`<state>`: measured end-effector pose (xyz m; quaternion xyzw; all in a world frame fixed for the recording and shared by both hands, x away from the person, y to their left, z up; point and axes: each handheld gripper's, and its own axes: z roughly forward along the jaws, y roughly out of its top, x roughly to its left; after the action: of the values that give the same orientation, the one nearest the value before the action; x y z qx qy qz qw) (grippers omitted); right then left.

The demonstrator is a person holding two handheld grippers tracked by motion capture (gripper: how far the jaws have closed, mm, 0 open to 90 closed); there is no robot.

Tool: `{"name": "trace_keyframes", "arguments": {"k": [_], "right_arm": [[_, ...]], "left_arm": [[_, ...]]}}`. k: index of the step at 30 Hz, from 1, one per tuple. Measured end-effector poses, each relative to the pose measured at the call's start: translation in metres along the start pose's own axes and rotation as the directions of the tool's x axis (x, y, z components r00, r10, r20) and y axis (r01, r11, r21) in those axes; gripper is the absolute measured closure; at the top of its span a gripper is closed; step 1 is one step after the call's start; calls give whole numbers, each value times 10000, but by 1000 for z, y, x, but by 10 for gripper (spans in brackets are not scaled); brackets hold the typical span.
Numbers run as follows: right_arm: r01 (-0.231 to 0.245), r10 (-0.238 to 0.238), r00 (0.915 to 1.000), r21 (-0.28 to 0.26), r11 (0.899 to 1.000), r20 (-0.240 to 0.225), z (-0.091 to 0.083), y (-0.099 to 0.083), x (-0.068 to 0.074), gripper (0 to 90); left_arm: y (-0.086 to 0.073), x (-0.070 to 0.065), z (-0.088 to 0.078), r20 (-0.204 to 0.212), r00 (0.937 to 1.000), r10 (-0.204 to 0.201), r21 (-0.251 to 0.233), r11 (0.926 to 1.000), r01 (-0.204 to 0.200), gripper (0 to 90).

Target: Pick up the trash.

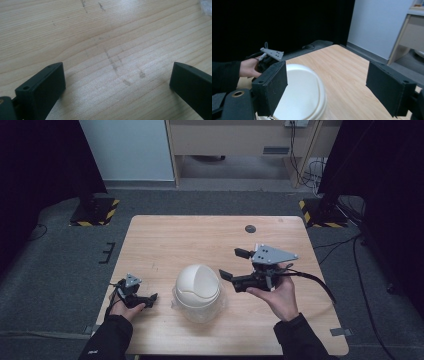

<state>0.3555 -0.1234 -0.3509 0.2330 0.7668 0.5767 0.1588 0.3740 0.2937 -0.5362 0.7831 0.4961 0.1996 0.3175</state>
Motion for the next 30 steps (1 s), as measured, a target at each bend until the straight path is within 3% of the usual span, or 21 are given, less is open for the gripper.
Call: {"name": "trace_keyframes", "arguments": {"k": [11, 17, 30], "right_arm": [[-31, 63, 9981, 519, 9986, -619, 20, -15, 17, 184], [-95, 210, 9927, 971, 9952, -1186, 33, -27, 27, 195], [126, 156, 9874, 1759, 9843, -1577, 50, -42, 41, 198]], "left_arm": [[0, 0, 0, 7, 10000, 11, 1, 10000, -11, 0], [0, 0, 0, 14, 10000, 11, 0, 10000, -11, 0], [0, 0, 0, 15, 10000, 20, -8, 10000, -20, 0]]}}
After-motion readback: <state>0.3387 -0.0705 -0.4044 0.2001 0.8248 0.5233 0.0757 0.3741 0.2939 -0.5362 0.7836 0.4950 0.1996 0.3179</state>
